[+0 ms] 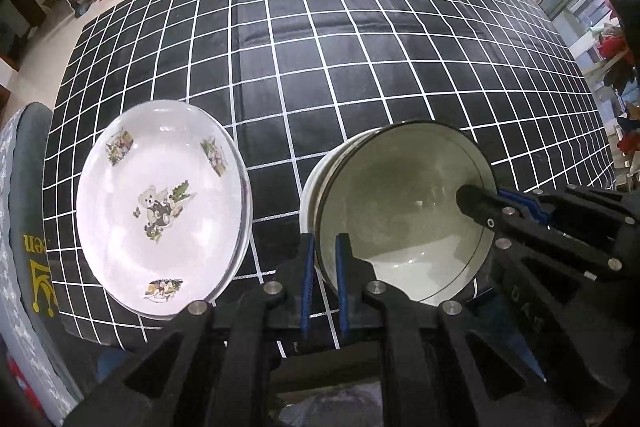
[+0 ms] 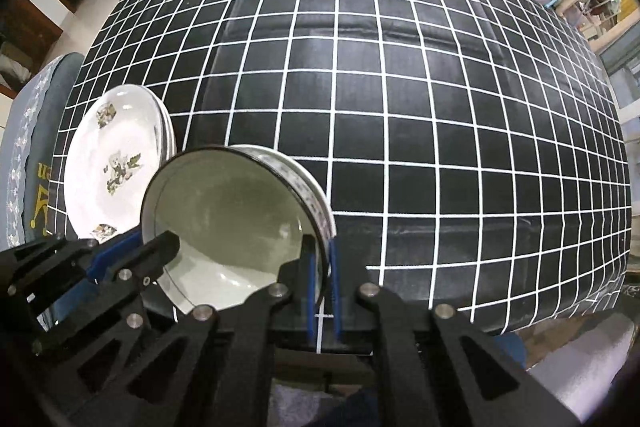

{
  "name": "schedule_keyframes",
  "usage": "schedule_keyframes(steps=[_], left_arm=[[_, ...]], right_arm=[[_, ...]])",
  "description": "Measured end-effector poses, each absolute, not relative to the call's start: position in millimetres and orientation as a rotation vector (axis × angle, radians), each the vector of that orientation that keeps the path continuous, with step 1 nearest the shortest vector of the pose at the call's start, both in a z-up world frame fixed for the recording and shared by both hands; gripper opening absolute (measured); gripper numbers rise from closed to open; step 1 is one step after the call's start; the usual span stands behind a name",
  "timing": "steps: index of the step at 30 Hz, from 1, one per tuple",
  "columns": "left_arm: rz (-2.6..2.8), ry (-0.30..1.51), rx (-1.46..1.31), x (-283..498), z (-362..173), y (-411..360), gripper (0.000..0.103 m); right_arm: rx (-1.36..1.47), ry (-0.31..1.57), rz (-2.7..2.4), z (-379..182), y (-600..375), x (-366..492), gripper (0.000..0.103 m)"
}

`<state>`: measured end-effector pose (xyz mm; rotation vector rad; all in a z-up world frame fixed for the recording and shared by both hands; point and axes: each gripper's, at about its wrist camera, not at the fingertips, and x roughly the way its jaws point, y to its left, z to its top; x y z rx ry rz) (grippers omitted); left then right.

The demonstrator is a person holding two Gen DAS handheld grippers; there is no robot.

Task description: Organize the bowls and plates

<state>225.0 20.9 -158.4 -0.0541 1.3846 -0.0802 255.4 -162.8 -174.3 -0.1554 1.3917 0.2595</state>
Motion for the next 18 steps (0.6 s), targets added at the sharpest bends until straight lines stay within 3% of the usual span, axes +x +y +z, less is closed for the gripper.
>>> schedule_keyframes(steps=[18], left_arm=[[-0.103, 1.340, -0.092, 227.8, -166.4, 28.2, 0.009]], right_arm=[[-0.137, 1.379, 0.234, -171.1, -165.4, 256.4, 0.010]])
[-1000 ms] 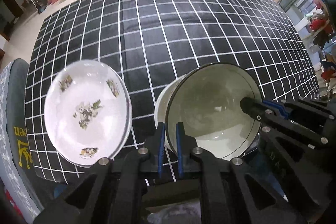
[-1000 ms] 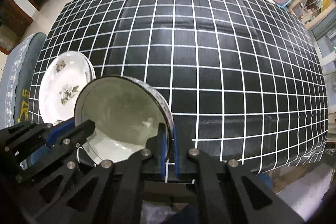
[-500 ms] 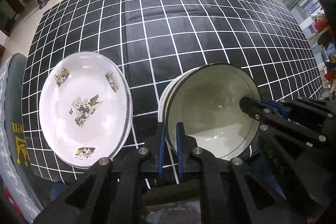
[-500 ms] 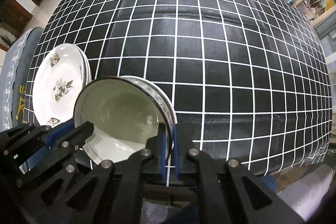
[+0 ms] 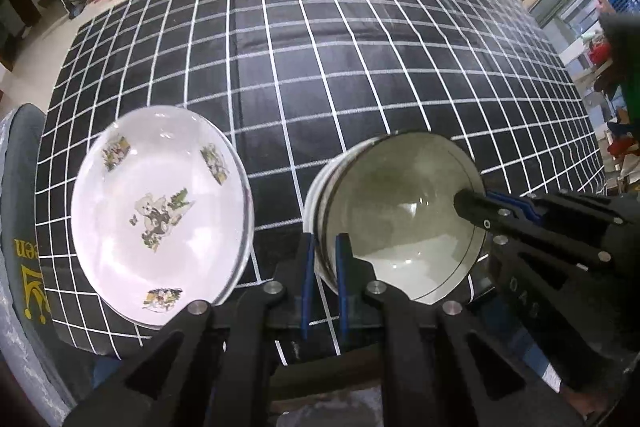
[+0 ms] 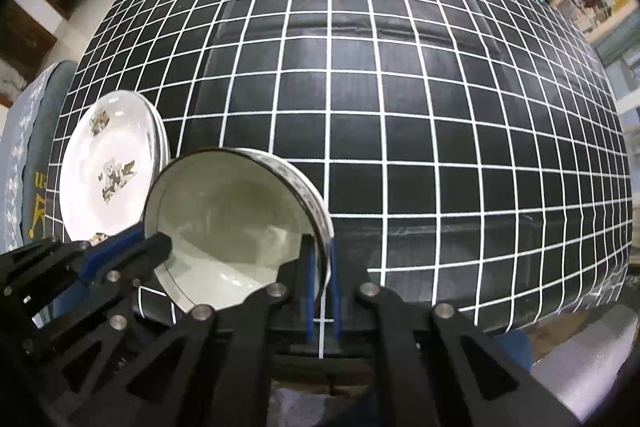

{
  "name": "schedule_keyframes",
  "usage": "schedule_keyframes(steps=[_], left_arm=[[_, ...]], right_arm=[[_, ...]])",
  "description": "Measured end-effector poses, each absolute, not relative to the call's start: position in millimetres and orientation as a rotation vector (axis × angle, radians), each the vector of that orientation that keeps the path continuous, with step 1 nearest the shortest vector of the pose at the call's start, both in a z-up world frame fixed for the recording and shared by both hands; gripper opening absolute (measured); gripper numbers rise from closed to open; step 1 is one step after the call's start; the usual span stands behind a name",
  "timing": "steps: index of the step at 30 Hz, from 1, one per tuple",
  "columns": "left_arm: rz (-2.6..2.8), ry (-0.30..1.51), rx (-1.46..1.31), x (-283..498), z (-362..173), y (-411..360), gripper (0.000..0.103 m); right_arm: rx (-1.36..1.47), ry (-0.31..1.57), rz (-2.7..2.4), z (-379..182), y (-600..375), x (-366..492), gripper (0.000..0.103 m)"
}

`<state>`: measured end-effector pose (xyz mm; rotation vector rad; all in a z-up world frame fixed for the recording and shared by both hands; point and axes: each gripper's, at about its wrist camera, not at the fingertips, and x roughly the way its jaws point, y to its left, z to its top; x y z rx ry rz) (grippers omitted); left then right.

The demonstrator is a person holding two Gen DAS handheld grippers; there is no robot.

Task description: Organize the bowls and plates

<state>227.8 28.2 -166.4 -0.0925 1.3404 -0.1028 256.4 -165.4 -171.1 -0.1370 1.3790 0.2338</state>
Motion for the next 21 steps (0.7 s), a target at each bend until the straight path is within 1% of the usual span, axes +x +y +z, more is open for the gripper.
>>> schedule_keyframes(steps=[1, 2, 3, 4, 5, 7, 9, 10, 13, 15, 21], left_arm=[[-0.106, 1.332, -0.096, 227.7, -164.1, 29.0, 0.011], [-0.111, 1.322, -0.100, 227.4, -161.3, 30.4, 0.018], [-0.116, 1.312, -0.106, 226.9, -158.5, 31.4, 0.022], [-0.127, 1.298, -0.114, 226.1, -155.2, 33.4, 0.028], [-0.137, 1.289, -0.121, 225.6, -153.1, 35.5, 0.032], [-0.158, 1.273, -0.141, 225.0, -149.3, 41.8, 0.036], [-0.177, 1.269, -0.163, 224.5, -148.3, 47.6, 0.039], [-0.192, 1.266, -0.186, 224.5, -148.9, 52.6, 0.042], [-0.233, 1.264, -0.246, 225.0, -154.9, 64.2, 0.047], [-0.246, 1.270, -0.265, 225.8, -162.0, 69.2, 0.047], [-0.274, 1.314, -0.291, 229.3, -191.6, 65.3, 0.047]], right_arm=[[-0.134, 1.366, 0.239, -167.3, -165.0, 255.4, 0.011], [-0.134, 1.359, 0.241, -165.0, -165.2, 255.0, 0.011], [-0.130, 1.349, 0.242, -161.1, -166.9, 254.8, 0.013], [-0.120, 1.343, 0.244, -158.4, -169.0, 254.9, 0.019], [-0.107, 1.340, 0.248, -156.8, -170.5, 255.0, 0.024], [-0.062, 1.338, 0.261, -153.7, -175.9, 255.5, 0.050], [-0.011, 1.331, 0.260, -151.9, -182.8, 255.7, 0.061], [0.012, 1.330, 0.258, -152.1, -185.5, 255.6, 0.064], [0.090, 1.345, 0.256, -157.3, -192.7, 255.5, 0.066], [0.135, 1.366, 0.258, -165.6, -195.4, 256.8, 0.066], [0.154, 1.416, 0.252, -188.9, -184.8, 261.3, 0.066]])
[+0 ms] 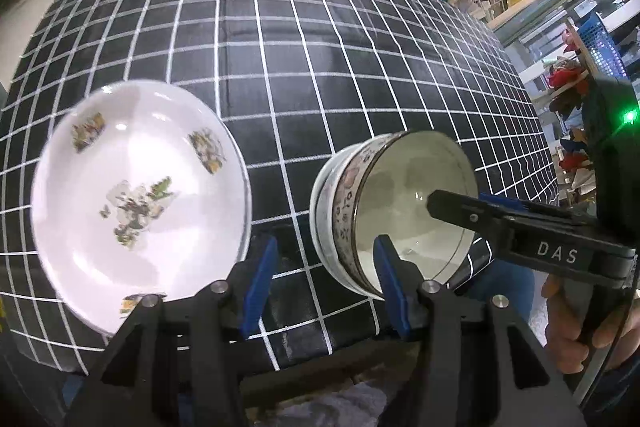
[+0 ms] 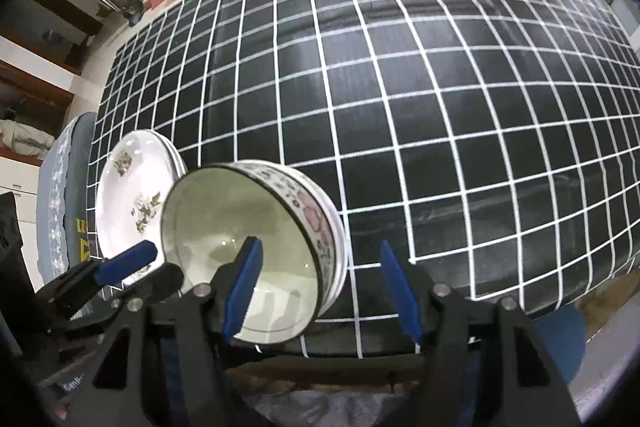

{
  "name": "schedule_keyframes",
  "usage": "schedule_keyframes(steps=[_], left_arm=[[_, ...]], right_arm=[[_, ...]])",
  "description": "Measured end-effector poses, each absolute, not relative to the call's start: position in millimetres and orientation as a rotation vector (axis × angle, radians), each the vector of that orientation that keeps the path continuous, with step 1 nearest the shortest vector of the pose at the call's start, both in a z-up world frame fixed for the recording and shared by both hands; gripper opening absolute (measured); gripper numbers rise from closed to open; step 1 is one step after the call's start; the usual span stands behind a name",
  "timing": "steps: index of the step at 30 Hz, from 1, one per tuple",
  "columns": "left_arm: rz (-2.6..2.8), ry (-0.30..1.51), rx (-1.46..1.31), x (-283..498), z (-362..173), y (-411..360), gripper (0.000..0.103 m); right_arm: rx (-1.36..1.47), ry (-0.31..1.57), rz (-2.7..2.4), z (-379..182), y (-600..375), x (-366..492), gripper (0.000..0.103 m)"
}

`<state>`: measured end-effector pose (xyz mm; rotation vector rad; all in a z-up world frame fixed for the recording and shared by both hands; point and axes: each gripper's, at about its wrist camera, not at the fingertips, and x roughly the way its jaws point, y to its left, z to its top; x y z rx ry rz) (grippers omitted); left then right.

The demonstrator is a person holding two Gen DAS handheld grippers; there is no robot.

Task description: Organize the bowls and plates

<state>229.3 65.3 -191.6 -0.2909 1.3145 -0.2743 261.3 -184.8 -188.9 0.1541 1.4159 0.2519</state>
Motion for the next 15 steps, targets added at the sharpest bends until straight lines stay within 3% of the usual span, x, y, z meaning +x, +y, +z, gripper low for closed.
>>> schedule_keyframes(steps=[15], left_arm=[[-0.306, 1.374, -0.295, 254.4, -227.0, 45.7, 0.047]], right_arm=[[0.223, 1.436, 0.253, -217.9, -183.7, 281.9, 0.066]])
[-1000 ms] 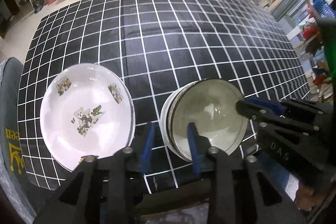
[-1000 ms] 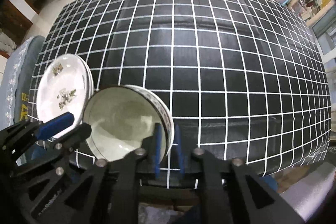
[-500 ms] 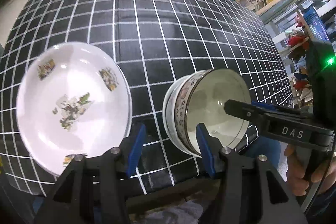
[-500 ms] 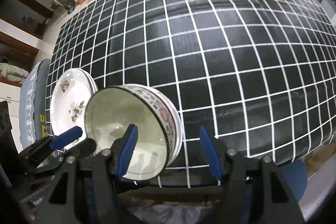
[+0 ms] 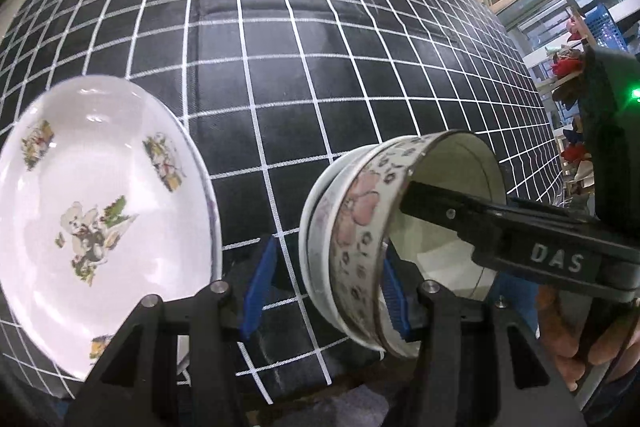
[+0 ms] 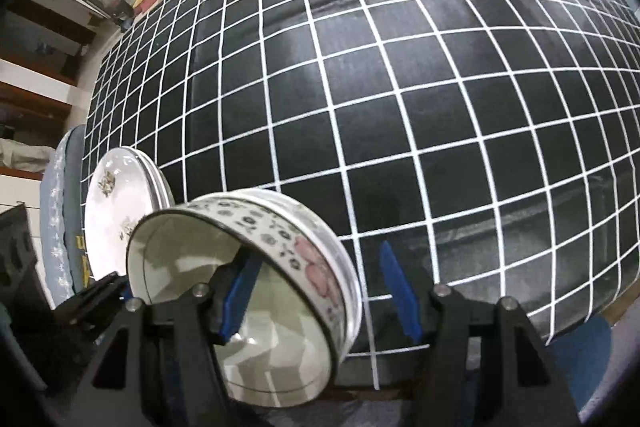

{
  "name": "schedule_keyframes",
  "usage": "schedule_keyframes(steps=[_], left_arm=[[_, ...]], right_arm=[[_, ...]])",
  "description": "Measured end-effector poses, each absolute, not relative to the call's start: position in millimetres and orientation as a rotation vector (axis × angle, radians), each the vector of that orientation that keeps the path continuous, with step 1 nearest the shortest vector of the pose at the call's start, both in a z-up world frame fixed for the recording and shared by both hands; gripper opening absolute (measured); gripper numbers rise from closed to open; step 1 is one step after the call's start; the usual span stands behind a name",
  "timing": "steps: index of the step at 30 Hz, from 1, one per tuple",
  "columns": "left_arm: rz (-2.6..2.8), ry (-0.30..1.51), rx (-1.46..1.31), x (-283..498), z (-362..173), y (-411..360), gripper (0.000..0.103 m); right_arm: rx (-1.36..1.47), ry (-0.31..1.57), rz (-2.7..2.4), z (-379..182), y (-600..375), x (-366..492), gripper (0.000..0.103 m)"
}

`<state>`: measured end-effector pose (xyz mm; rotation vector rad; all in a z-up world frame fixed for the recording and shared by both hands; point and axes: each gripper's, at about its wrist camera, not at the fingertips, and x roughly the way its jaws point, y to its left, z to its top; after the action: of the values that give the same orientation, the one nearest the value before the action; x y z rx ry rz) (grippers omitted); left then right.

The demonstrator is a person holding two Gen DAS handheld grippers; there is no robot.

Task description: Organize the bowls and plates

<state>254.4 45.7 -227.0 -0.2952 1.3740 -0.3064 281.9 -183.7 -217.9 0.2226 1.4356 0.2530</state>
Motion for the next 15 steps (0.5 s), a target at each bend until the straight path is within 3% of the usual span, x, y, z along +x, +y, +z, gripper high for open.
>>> schedule_keyframes(steps=[15], left_arm=[[-0.363, 1.382, -0.338, 248.9, -237.9, 34.1, 0.052]], right_arm=[[0.281, 1.456, 0.311, -223.4, -182.0, 276.4, 0.066]])
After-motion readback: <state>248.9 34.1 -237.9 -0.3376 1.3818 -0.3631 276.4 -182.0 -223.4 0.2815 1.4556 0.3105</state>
